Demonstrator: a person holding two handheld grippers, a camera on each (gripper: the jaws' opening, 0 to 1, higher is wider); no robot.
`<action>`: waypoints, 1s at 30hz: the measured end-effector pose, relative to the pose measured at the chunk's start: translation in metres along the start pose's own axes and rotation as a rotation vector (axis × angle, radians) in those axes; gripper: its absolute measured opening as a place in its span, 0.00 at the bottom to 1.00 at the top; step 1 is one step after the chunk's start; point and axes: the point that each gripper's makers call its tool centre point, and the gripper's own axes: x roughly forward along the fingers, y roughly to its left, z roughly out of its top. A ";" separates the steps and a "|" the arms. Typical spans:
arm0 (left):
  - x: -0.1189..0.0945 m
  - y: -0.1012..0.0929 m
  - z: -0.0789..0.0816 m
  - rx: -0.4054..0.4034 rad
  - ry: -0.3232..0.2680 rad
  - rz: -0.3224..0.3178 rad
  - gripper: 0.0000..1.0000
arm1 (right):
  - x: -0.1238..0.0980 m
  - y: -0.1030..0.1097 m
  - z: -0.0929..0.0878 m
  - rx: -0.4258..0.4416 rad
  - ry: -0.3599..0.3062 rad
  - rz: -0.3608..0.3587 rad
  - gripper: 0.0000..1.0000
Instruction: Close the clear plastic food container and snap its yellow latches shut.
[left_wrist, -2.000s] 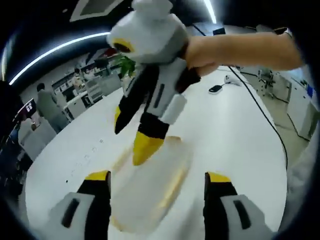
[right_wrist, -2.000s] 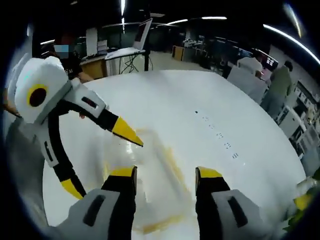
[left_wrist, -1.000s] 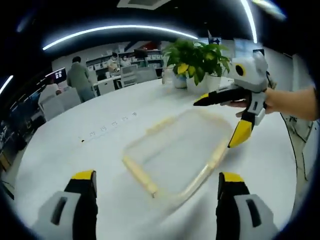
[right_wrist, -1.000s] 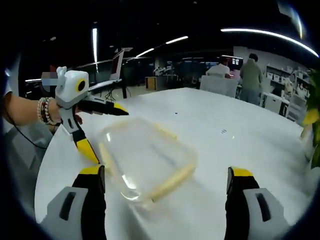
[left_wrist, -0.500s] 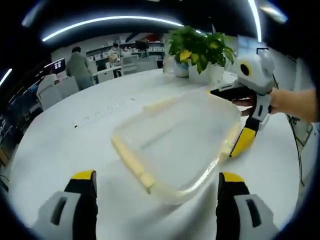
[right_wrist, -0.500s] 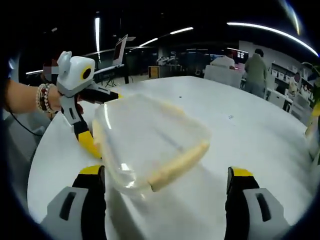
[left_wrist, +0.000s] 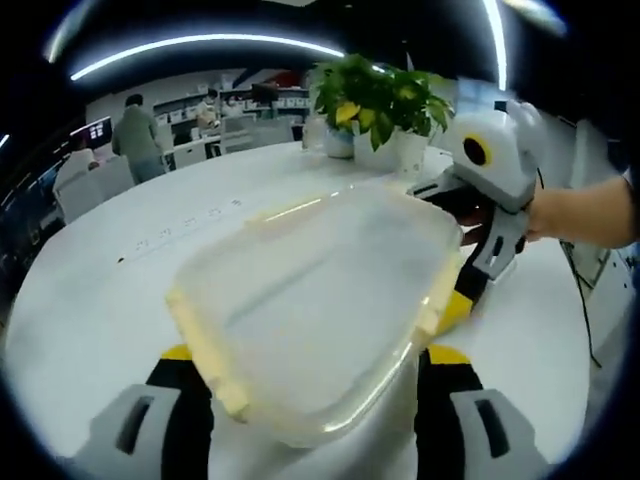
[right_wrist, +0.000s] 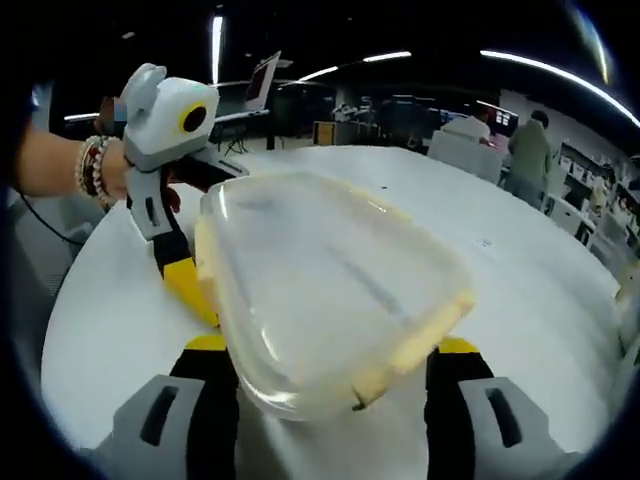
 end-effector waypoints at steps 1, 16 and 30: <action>-0.001 0.001 0.000 0.003 0.002 0.004 0.78 | 0.000 -0.001 0.000 0.005 -0.001 -0.001 0.73; -0.009 0.008 -0.009 0.004 0.044 0.024 0.73 | 0.003 0.011 0.002 0.020 0.006 -0.003 0.73; -0.051 0.011 -0.046 0.045 0.138 0.021 0.67 | 0.012 0.060 0.012 0.021 0.036 0.023 0.73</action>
